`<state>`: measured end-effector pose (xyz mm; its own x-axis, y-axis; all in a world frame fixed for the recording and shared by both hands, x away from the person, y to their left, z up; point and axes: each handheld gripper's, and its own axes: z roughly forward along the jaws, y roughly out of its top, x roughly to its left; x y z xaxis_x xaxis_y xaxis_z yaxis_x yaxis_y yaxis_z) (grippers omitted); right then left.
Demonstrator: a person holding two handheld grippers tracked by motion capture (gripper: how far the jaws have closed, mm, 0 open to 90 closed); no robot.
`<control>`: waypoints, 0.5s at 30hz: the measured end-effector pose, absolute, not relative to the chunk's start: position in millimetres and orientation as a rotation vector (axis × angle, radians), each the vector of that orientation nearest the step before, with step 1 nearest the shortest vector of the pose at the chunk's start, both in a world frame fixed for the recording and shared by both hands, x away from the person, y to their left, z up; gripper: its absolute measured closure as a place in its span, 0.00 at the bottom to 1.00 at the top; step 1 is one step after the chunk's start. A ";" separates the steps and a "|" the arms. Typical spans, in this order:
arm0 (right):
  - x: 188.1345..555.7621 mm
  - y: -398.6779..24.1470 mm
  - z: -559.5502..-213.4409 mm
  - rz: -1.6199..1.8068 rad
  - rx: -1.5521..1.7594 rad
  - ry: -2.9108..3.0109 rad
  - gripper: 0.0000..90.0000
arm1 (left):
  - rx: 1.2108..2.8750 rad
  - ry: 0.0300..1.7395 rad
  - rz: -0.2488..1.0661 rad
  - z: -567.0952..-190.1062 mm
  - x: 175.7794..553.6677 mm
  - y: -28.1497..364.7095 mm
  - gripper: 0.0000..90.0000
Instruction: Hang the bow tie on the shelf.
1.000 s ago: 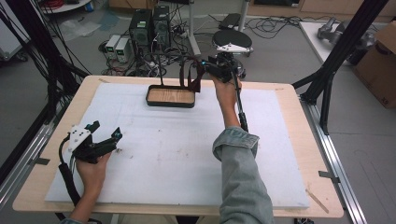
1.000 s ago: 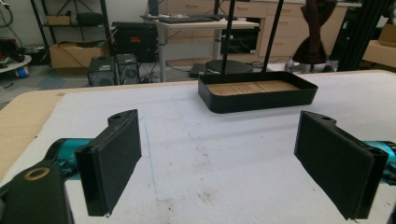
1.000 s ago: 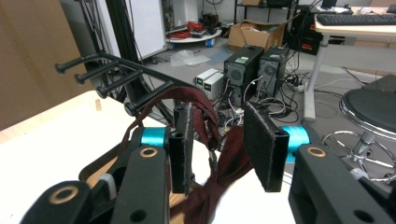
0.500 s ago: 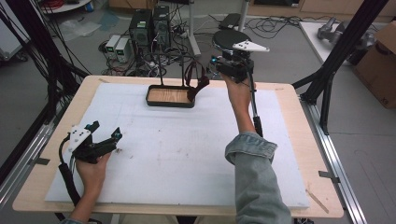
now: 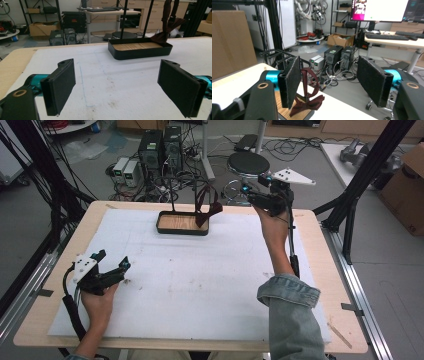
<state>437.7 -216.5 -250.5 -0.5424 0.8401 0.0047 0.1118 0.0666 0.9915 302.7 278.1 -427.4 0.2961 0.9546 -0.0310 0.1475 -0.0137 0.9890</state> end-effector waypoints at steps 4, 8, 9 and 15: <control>423.9 -226.3 -249.8 1.530 0.941 1.729 0.35 | 1.435 1.087 0.903 -427.3 302.8 277.2 0.17; 408.7 -236.3 -251.5 1.533 0.922 1.705 0.33 | 1.439 1.085 0.902 -427.3 302.8 277.0 0.17; 404.7 -239.0 -252.5 1.536 0.922 1.699 0.32 | 1.439 1.086 0.903 -427.3 302.7 277.1 0.17; 382.8 -254.4 -260.2 1.540 0.928 1.662 0.27 | 1.440 1.087 0.904 -427.2 302.6 277.1 0.17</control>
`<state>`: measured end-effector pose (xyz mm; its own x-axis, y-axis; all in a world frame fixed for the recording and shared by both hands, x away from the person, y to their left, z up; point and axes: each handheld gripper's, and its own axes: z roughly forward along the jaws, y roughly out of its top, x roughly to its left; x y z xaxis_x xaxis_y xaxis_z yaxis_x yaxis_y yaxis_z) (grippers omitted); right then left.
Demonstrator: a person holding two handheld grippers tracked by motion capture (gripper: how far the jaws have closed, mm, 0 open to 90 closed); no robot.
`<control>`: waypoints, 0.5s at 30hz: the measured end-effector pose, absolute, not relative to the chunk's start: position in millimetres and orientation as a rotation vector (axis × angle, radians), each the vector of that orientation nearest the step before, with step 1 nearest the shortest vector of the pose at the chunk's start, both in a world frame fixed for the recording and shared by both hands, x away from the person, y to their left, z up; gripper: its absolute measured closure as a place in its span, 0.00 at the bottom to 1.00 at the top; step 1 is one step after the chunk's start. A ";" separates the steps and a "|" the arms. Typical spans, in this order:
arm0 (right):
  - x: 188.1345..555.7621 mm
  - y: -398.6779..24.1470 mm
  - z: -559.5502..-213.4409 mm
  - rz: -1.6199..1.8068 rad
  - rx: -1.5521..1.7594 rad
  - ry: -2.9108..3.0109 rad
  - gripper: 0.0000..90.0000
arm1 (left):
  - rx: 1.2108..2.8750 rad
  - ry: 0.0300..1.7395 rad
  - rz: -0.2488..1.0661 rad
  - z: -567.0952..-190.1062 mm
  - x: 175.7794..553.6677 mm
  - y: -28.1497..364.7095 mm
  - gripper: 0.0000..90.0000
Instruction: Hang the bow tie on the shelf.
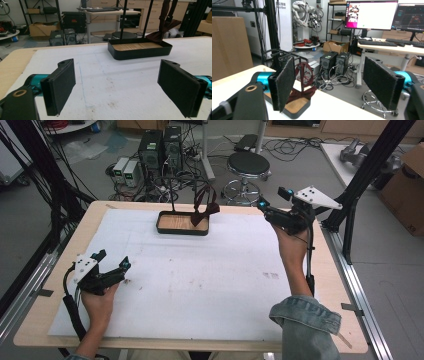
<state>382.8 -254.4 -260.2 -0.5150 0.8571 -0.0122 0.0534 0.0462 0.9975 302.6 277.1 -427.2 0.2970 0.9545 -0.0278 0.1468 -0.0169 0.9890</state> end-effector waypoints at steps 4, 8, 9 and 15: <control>367.6 -264.7 -267.8 1.558 0.925 1.633 0.25 | 1.441 1.087 0.904 -427.2 302.6 277.0 0.17; 353.5 -275.1 -277.4 1.565 0.934 1.610 0.23 | 1.442 1.087 0.903 -427.2 302.6 276.6 0.17; 351.4 -277.0 -279.4 1.562 0.935 1.610 0.22 | 1.444 1.086 0.904 -427.1 302.4 276.5 0.17; 334.4 -291.2 -302.8 1.560 0.988 1.590 0.17 | 1.444 1.086 0.907 -427.2 302.5 276.1 0.17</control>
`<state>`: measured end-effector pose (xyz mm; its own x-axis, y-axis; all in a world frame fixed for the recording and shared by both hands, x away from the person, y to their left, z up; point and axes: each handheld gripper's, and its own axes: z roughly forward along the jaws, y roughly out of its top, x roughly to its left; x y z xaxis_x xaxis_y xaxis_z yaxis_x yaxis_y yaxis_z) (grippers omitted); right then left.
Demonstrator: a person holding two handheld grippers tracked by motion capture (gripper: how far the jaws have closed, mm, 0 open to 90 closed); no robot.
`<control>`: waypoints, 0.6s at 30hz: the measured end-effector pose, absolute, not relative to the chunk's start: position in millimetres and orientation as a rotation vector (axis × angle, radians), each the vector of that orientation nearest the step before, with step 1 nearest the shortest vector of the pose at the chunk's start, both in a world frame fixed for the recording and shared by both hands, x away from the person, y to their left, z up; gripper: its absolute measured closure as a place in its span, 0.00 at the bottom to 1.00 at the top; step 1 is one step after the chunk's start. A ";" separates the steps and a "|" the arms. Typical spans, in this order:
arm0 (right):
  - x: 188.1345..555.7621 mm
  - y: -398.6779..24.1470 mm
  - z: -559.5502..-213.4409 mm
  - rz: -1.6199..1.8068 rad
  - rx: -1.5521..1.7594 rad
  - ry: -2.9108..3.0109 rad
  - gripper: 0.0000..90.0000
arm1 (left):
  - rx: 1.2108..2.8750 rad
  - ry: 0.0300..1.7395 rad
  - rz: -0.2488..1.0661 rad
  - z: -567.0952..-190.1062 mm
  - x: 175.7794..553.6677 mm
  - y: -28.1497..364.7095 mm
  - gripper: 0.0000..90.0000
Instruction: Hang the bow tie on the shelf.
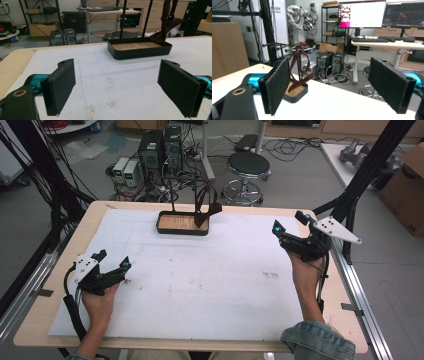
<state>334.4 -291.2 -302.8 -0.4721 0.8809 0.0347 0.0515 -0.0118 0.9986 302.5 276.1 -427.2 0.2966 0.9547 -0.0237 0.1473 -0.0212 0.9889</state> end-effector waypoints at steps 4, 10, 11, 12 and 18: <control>326.6 -299.1 -323.1 1.544 1.027 1.579 0.14 | 1.445 1.087 0.907 -427.2 302.6 276.1 0.17; 315.1 -310.1 -355.1 1.510 1.097 1.586 0.13 | 1.442 1.088 0.908 -427.4 302.8 276.1 0.17; 313.3 -310.9 -358.3 1.509 1.104 1.582 0.13 | 1.441 1.088 0.908 -427.3 302.8 276.3 0.17; 310.9 -312.0 -362.6 1.505 1.112 1.583 0.13 | 1.443 1.088 0.908 -427.3 302.7 276.4 0.17; 298.6 -311.5 -388.1 1.466 1.136 1.620 0.13 | 1.442 1.092 0.909 -427.4 302.8 276.3 0.17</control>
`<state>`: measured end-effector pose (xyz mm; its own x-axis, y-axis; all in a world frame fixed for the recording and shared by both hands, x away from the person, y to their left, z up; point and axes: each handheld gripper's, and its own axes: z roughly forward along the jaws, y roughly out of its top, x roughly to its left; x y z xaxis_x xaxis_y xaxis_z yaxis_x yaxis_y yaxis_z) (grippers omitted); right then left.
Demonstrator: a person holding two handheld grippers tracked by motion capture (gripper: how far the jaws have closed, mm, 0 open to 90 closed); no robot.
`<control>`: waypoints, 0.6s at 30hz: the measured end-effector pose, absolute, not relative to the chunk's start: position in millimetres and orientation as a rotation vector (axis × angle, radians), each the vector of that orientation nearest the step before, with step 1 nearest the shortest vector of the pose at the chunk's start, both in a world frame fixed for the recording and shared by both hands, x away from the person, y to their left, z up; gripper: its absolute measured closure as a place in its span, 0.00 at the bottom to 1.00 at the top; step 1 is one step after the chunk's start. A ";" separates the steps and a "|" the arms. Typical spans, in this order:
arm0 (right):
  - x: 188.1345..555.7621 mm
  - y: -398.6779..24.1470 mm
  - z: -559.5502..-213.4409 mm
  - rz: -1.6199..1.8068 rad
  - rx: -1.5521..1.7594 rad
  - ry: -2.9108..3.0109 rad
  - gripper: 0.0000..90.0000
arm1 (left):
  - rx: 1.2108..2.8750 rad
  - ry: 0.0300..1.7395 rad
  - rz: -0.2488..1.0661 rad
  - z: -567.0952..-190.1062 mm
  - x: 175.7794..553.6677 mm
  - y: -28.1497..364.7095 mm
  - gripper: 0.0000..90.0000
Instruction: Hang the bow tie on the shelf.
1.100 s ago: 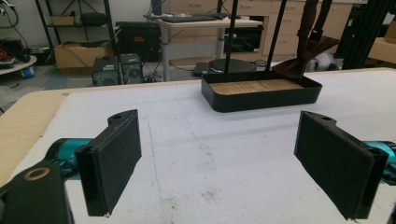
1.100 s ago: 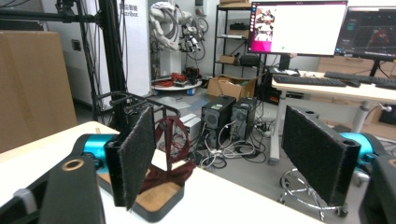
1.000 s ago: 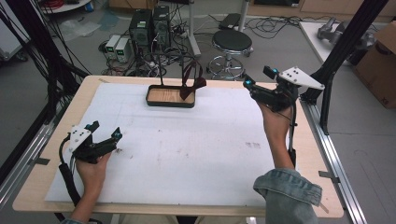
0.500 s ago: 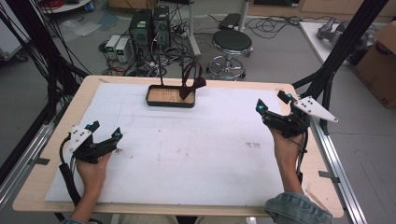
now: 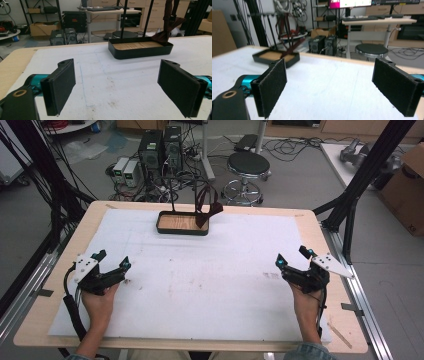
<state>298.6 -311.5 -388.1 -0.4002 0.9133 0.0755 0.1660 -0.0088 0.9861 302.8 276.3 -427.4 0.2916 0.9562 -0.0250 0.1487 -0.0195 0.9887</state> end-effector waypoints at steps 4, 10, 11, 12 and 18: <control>290.9 -307.0 -408.3 1.432 1.148 1.655 0.13 | 1.446 1.092 0.906 -427.6 302.9 276.6 0.17; 289.5 -303.5 -422.0 1.368 1.204 1.730 0.13 | 1.454 1.087 0.897 -428.3 303.4 275.1 0.17; 289.6 -302.5 -422.5 1.362 1.210 1.738 0.13 | 1.454 1.089 0.898 -428.4 303.4 275.2 0.17; 289.6 -301.8 -422.9 1.354 1.211 1.741 0.13 | 1.454 1.090 0.898 -428.4 303.4 275.3 0.17; 289.0 -298.7 -422.8 1.343 1.197 1.746 0.13 | 1.456 1.092 0.900 -428.9 303.5 275.6 0.17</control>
